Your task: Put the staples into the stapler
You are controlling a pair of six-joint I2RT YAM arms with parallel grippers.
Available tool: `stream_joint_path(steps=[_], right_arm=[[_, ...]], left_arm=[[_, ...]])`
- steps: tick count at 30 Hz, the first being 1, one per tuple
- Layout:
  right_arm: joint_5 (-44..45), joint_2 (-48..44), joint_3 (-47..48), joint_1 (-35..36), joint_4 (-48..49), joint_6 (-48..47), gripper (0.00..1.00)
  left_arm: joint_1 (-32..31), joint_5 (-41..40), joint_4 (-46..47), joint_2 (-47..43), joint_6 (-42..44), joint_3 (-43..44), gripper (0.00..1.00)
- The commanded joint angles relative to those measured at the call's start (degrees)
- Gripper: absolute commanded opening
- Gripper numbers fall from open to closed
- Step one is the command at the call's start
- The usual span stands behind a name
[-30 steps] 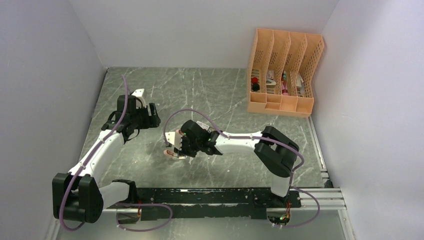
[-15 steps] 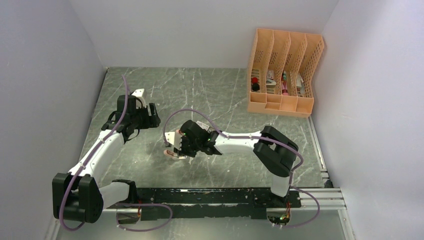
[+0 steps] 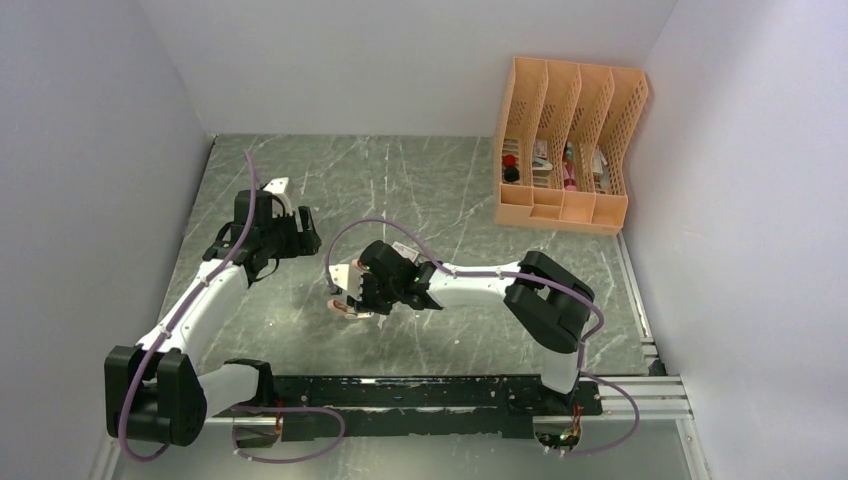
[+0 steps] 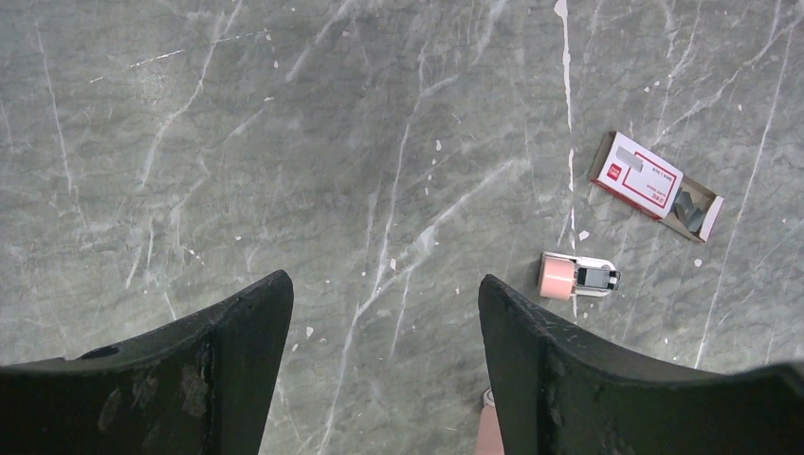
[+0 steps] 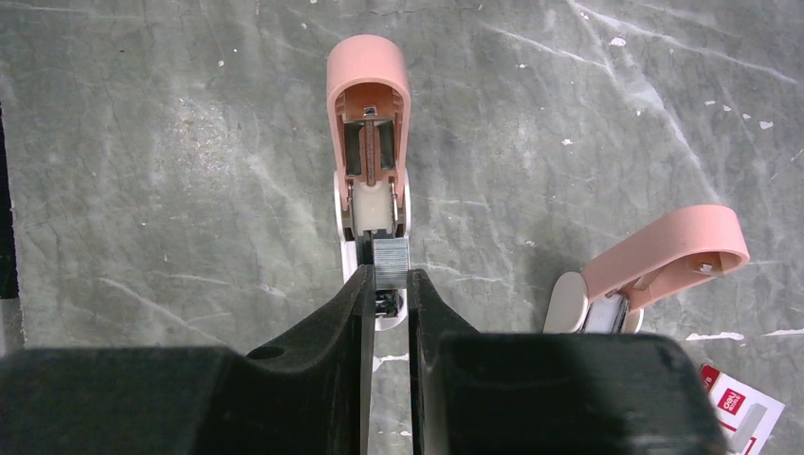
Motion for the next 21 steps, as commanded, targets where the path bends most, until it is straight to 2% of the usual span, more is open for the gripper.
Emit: stream_joint_path(steps=[1,21], right_arm=[[-1.05,0.89,1.53,-0.23,-0.39,-0.52,0.09],[-1.33,1.59,1.98,-0.17,-1.34,-0.65,0.09]], left_arm=[[0.59,1.37,-0.4,0.32,0.75,2.44,0.76],[0.57,1.41,-0.5,0.49,0.75,2.49,0.76]])
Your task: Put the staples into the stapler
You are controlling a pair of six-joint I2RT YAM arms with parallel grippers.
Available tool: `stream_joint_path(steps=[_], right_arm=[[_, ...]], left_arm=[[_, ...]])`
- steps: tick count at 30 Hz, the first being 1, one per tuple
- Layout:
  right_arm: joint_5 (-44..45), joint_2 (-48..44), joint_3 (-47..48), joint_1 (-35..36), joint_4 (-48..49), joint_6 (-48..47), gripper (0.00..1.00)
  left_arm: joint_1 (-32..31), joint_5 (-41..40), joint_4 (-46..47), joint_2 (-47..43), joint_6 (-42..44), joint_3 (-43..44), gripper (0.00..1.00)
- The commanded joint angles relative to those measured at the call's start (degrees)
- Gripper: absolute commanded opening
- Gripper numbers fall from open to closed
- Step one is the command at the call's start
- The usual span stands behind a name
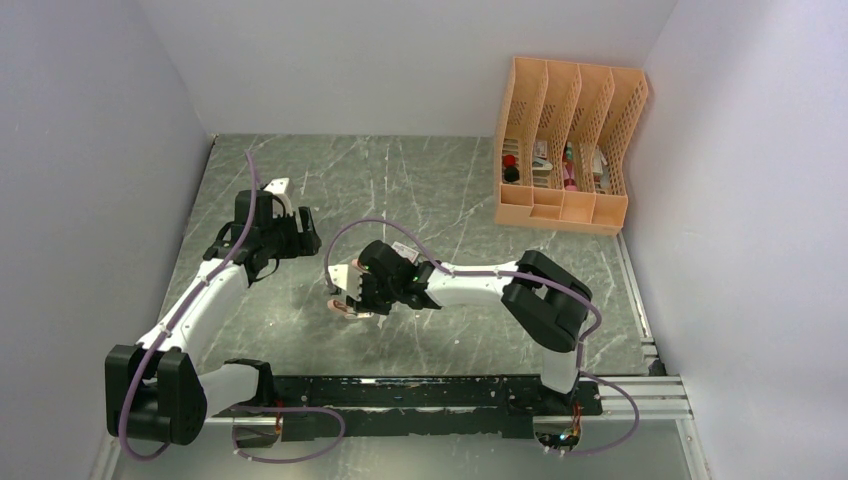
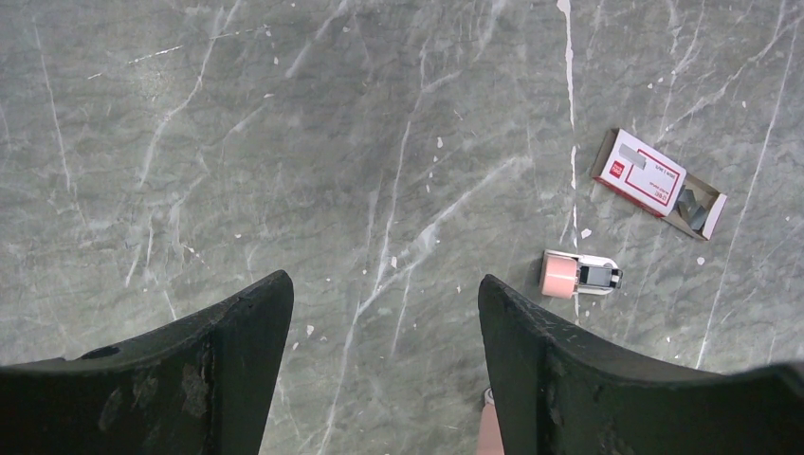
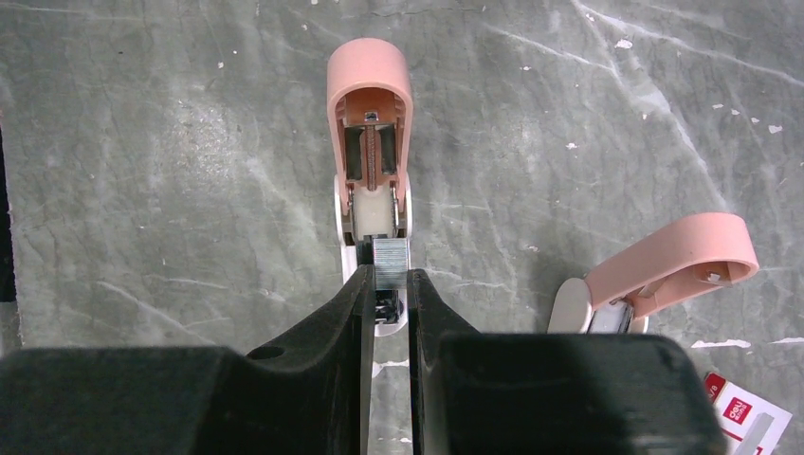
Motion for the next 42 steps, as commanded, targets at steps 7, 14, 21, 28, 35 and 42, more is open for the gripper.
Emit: stream_joint_path(steps=[7,14,21,28,35,42], right_arm=[[-1.37,1.0,1.72,-0.22,-1.62,-0.81,0.09],[-1.14,0.25,1.45,-0.2,-2.17,-0.79,0.09],[-1.01,-0.12,0.99,-0.17,-2.53,-0.92,0.09],[-1.06,-0.37,0.75,-0.22,-2.9,-0.99,0.09],[-1.1,-0.97,0.29,-0.21,-2.7,-1.01,0.09],[-1.07,-1.56,-0.13,-0.18,-2.95,-1.03,0.09]], left_arm=[[0.57,1.27,-0.29,0.34,0.53,2.58,0.76],[0.57,1.35,-0.29,0.38,0.53,2.53,0.76],[0.56,1.38,-0.29,0.38,0.53,2.57,0.76],[0.58,1.37,-0.33,0.54,0.53,2.59,0.76],[0.56,1.53,-0.52,0.82,0.53,2.65,0.75],[0.57,1.49,-0.46,0.82,0.53,2.67,0.75]])
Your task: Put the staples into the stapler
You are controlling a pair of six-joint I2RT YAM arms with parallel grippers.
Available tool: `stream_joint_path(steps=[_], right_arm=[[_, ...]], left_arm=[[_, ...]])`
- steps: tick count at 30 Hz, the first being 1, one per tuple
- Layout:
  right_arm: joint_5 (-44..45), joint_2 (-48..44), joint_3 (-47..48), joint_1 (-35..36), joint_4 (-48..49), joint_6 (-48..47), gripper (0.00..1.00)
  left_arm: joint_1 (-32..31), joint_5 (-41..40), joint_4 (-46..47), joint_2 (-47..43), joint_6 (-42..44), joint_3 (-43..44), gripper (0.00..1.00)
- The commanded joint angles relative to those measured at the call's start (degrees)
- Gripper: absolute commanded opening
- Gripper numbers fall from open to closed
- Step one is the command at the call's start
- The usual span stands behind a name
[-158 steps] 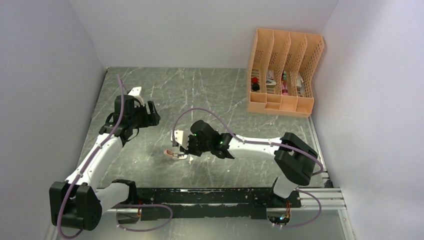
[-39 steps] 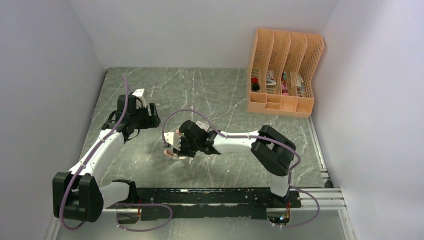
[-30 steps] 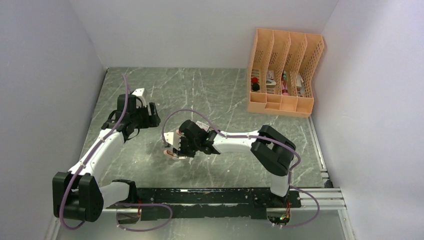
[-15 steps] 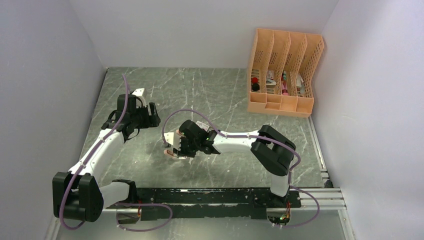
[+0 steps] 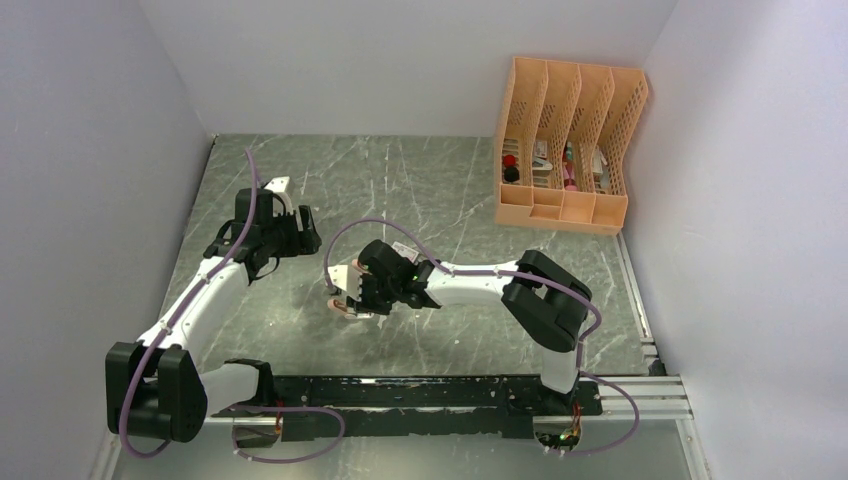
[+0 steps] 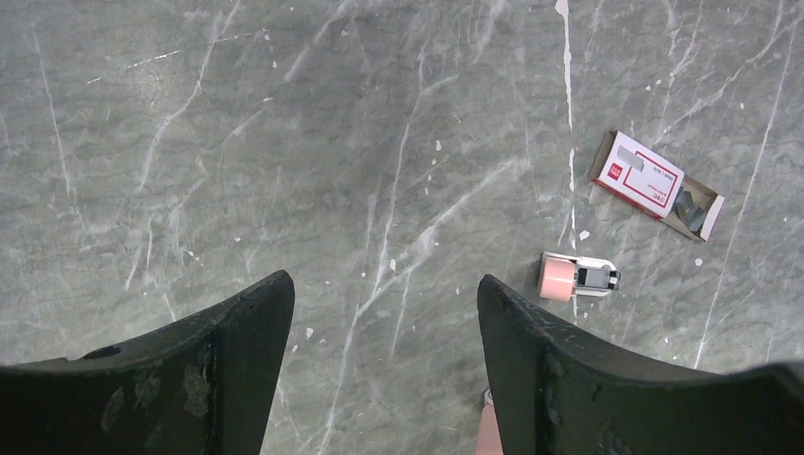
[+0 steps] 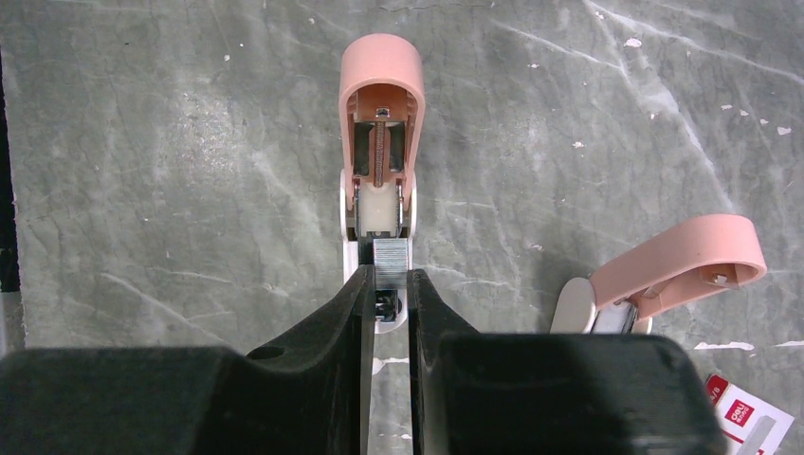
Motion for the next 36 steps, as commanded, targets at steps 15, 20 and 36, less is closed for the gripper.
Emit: stream_joint_path(steps=[15,20,36], right_arm=[[-0.11,-1.43,-1.04,-0.22,-2.58,0.07,0.09],[0.09,-0.83,-0.67,-0.24,-2.7,0.27,0.09],[-0.01,0.6,0.7,-0.3,-2.83,5.26,0.09]], left_arm=[[0.56,1.44,-0.34,0.36,0.49,1.93,0.75],[0.56,1.5,-0.38,0.36,0.49,1.94,0.75],[0.57,1.52,-0.33,0.63,0.49,2.02,0.75]])
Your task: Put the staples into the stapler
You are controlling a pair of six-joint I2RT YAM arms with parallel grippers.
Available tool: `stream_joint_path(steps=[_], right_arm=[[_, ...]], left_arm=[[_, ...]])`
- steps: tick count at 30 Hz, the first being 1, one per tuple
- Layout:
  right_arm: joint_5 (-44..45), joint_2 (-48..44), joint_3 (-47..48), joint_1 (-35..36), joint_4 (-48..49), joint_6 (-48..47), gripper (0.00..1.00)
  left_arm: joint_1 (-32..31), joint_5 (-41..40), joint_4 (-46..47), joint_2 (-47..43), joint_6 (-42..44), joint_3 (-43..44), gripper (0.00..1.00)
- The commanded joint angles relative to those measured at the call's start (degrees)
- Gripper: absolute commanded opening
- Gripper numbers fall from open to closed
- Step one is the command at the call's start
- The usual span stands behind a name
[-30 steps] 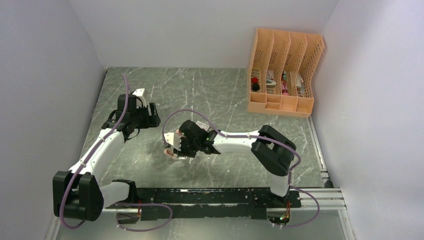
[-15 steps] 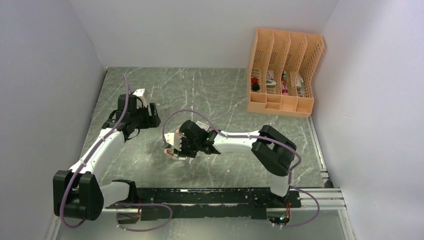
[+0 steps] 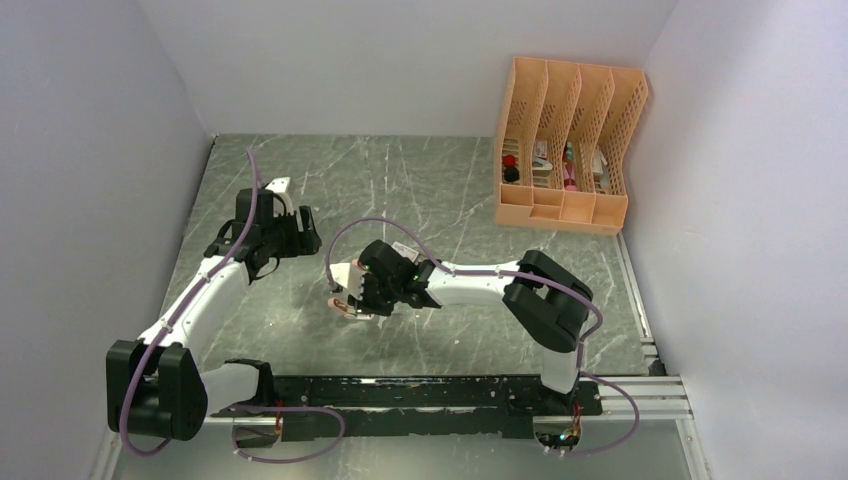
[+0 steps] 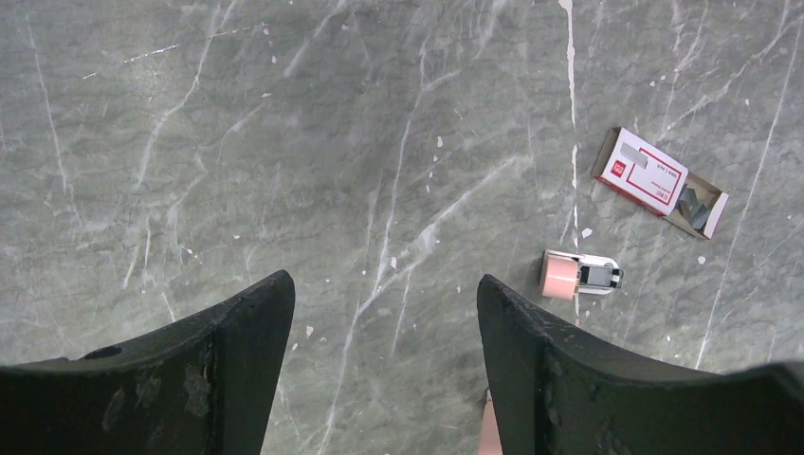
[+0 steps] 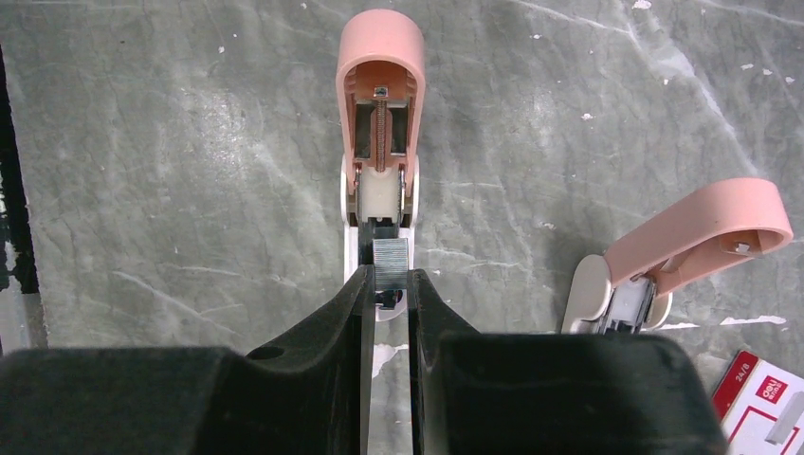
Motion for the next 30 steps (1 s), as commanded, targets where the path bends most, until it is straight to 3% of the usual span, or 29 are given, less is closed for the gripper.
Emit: stream_joint_path(steps=[1,30], right_arm=[[-1.11,1.1,0.93,-0.09,-1.44,2.07,0.09],[-2.29,2.95,3.63,-2.05,-6.35,3.74,0.09]], left_arm=[[0.59,1.46,-0.11,0.19,0.38,2.01,0.75],[0.56,1.44,-0.26,0.28,0.38,2.2,0.75]])
